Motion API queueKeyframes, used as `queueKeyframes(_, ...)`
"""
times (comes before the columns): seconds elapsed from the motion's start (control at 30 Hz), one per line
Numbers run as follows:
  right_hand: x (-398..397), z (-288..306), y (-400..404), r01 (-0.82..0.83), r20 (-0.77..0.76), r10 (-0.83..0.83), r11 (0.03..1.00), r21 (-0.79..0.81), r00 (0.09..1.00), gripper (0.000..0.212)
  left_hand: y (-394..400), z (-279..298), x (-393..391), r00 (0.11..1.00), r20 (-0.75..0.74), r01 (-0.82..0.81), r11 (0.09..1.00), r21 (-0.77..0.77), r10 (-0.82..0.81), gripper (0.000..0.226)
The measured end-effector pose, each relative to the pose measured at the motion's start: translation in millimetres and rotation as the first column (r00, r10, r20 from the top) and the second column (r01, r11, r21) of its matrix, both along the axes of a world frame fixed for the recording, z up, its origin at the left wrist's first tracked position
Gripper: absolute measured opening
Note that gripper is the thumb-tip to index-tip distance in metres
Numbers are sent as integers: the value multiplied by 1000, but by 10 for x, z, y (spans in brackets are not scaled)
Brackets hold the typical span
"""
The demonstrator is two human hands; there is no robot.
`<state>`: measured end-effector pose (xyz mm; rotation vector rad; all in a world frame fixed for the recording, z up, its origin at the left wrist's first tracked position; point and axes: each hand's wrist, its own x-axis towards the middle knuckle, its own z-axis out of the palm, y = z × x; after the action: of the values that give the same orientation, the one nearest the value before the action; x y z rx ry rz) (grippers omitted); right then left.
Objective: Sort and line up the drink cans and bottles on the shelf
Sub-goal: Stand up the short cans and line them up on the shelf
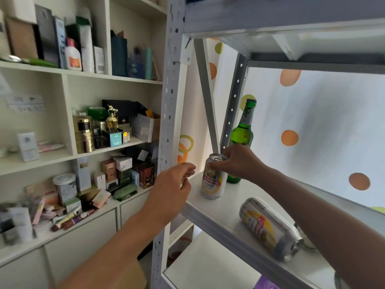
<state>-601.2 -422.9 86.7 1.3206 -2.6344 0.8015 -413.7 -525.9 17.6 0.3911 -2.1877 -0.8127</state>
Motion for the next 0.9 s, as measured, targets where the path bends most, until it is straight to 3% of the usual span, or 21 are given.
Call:
queueKeyframes(0.27,64,8,96,-36,-36,38,997,64,999,63,114,-49,-71,999,30,24,999,-27,-24,36)
queueKeyframes(0.37,60,43,274,-77,-37,79,996,44,996,58,218,-17,-124,996,48,72,996,-51,-70,36)
queueKeyframes(0.6,-47,56,1114,4,-226,29,989,147,974,66,505,84,-251,960,58,273,962,-1,-273,46)
queueKeyframes(0.9,94,-75,1853,109,-267,-43,965,239,963,65,814,-1,-489,890,268,434,867,-245,-369,68)
